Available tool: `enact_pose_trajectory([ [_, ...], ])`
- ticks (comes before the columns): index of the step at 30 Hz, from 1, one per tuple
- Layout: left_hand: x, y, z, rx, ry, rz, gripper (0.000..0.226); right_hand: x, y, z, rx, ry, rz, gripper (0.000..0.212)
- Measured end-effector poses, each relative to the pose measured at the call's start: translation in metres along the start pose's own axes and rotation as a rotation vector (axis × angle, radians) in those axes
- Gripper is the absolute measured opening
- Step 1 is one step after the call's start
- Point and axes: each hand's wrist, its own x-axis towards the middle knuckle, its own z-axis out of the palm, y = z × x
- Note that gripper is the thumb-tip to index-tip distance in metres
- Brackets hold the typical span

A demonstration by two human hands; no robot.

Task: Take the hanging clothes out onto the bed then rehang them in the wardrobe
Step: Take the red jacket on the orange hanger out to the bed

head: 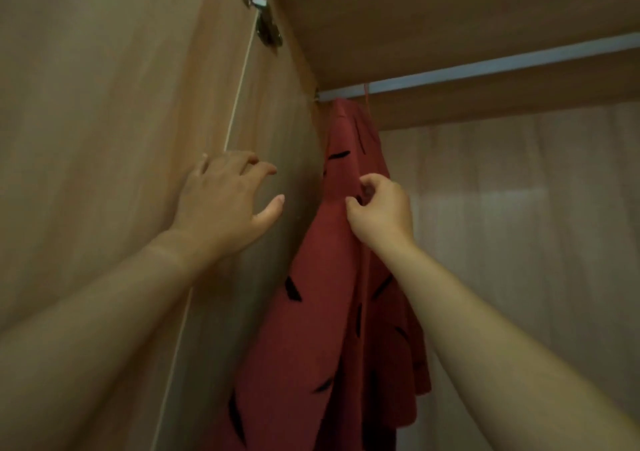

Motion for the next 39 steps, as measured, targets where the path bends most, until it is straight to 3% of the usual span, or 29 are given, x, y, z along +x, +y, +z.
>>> enact_pose_trajectory([
  [5, 0.025, 0.014, 0.018, -0.003, 0.009, 0.032, 0.067, 0.002, 0.043, -0.06, -0.037, -0.011, 0.03, 0.026],
  [8, 0.039, 0.035, 0.033, -0.077, -0.015, 0.02, 0.07, 0.018, 0.053, -0.095, -0.054, -0.047, 0.022, 0.044],
  [13, 0.066, 0.063, 0.057, -0.171, -0.012, 0.012, 0.076, 0.089, 0.028, -0.11, -0.059, -0.06, -0.101, 0.055],
  [17, 0.09, 0.079, 0.071, -0.245, 0.045, 0.007, 0.079, 0.14, 0.008, -0.099, -0.242, -0.105, -0.173, 0.059],
  [26, 0.092, 0.072, 0.109, -0.286, -0.011, 0.0, 0.081, 0.17, 0.054, -0.074, -0.892, -0.106, -0.256, 0.038],
  [33, 0.094, 0.051, 0.134, -0.289, 0.031, -0.028, 0.078, 0.213, 0.055, -0.057, -0.874, 0.006, -0.275, 0.033],
  [39, 0.108, 0.028, 0.161, -0.286, 0.029, -0.074, 0.079, 0.242, 0.063, -0.054, -0.768, -0.015, -0.235, 0.027],
])
